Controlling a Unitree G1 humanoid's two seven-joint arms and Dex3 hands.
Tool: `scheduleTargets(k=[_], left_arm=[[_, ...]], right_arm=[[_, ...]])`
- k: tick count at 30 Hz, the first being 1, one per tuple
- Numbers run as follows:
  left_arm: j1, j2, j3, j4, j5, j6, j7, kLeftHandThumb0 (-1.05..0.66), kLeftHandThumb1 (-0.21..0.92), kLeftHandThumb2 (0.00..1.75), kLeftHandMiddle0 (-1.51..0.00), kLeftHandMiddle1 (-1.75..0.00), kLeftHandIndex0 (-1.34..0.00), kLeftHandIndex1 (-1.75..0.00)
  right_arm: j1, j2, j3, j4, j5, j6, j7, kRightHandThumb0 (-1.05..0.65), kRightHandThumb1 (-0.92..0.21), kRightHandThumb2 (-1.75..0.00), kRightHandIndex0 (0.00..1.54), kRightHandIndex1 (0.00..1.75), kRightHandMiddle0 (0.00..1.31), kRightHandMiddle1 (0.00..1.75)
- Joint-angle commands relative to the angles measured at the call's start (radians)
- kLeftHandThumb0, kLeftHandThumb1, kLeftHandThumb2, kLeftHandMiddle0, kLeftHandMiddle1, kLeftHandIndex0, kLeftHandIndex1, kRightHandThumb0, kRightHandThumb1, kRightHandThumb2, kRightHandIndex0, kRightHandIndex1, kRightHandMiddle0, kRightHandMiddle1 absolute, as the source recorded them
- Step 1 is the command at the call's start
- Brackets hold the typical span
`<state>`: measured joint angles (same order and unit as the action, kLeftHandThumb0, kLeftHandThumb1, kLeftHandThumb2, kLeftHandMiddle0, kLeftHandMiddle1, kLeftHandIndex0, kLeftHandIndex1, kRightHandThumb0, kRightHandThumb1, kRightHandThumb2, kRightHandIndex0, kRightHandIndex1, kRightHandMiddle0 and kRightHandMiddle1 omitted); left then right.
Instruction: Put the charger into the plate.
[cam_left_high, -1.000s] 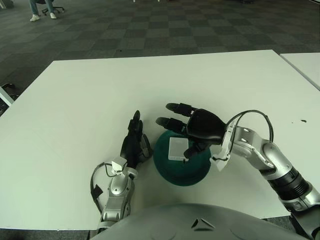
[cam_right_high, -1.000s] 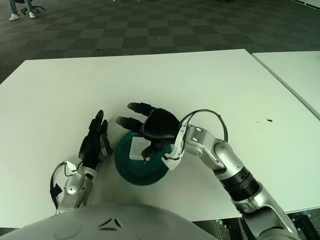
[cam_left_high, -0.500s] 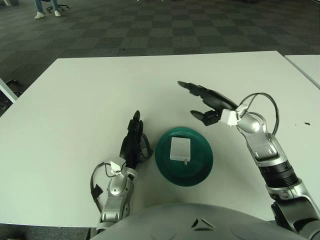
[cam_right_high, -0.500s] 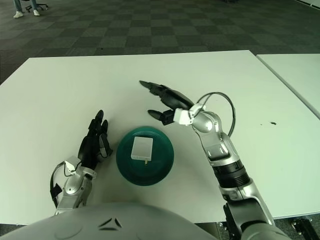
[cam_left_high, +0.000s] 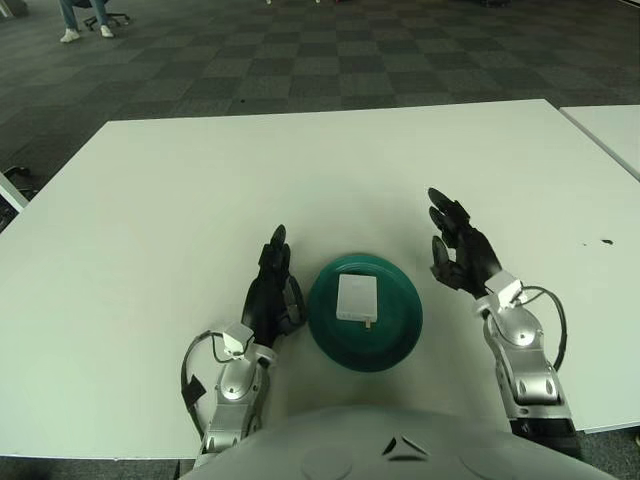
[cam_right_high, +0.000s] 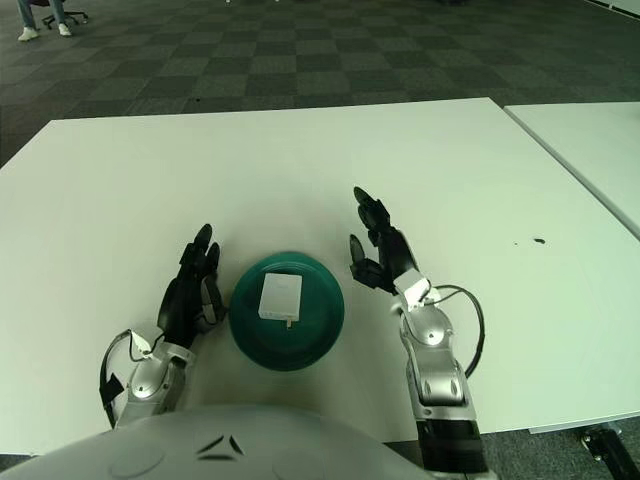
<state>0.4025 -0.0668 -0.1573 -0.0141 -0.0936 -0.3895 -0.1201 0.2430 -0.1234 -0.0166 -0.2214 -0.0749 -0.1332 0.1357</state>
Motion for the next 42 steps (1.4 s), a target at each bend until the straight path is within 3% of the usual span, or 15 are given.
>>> scheduleTargets(k=[1, 7, 11, 17, 21, 25, 29, 33, 42], left_arm=[[0.008, 0.007, 0.002, 0.003, -0.023, 0.000, -0.023, -1.05, 0.92, 1.14, -0.02, 0.00, 0.00, -0.14], [0.014, 0.023, 0.011, -0.016, -0.050, 0.024, -0.045, -1.05, 0.92, 1.14, 0.00, 0.00, 0.00, -0.07], [0.016, 0.034, 0.017, -0.019, -0.053, 0.018, -0.055, -1.05, 0.92, 1.13, 0.00, 0.00, 0.00, -0.02], [0.016, 0.048, 0.027, -0.015, -0.067, 0.017, -0.069, -1.05, 0.92, 1.12, 0.00, 0.00, 0.00, 0.00], [0.017, 0.044, 0.029, -0.013, -0.071, 0.011, -0.072, -1.05, 0.92, 1.12, 0.00, 0.00, 0.00, 0.00], [0.022, 0.043, 0.027, -0.024, -0.057, 0.011, -0.066, -1.05, 0.92, 1.11, 0.00, 0.00, 0.00, 0.00], [0.032, 0.041, 0.025, -0.043, -0.044, 0.020, -0.056, -1.05, 0.92, 1.10, 0.00, 0.00, 0.00, 0.00], [0.054, 0.034, 0.016, -0.074, -0.037, 0.041, -0.048, -1.05, 0.92, 1.10, 0.00, 0.00, 0.00, 0.00], [0.071, 0.028, 0.009, -0.104, -0.025, 0.074, -0.040, -1.05, 0.92, 1.10, -0.01, -0.01, -0.02, -0.01]], right_arm=[[0.024, 0.012, -0.031, -0.027, 0.044, -0.012, -0.016, -1.04, -0.92, -0.92, 0.15, 0.00, 0.00, 0.56], [0.029, 0.031, -0.063, -0.023, 0.109, 0.011, -0.024, -1.04, -0.92, -0.90, 0.08, 0.00, 0.00, 0.66], [0.009, 0.019, -0.113, 0.055, 0.154, -0.020, -0.018, -1.02, -0.92, -0.88, 0.07, 0.00, 0.00, 0.72], [0.015, 0.025, -0.127, 0.114, 0.164, -0.067, -0.014, -1.01, -0.92, -0.87, 0.09, 0.02, 0.00, 0.75], [0.027, 0.047, -0.109, 0.141, 0.165, -0.093, -0.011, -1.00, -0.92, -0.88, 0.11, 0.02, 0.00, 0.77], [0.102, 0.104, -0.019, 0.086, 0.117, -0.124, -0.031, -1.00, -0.92, -0.88, 0.13, 0.02, 0.00, 0.76], [0.154, 0.106, 0.023, 0.024, 0.095, -0.119, -0.034, -1.01, -0.92, -0.89, 0.12, 0.02, 0.00, 0.72], [0.141, 0.087, 0.013, 0.065, 0.101, -0.109, -0.021, -1.01, -0.92, -0.89, 0.11, 0.01, 0.00, 0.64], [0.134, 0.113, 0.009, 0.162, 0.148, -0.137, -0.015, -1.00, -0.92, -0.87, 0.09, 0.00, 0.00, 0.54]])
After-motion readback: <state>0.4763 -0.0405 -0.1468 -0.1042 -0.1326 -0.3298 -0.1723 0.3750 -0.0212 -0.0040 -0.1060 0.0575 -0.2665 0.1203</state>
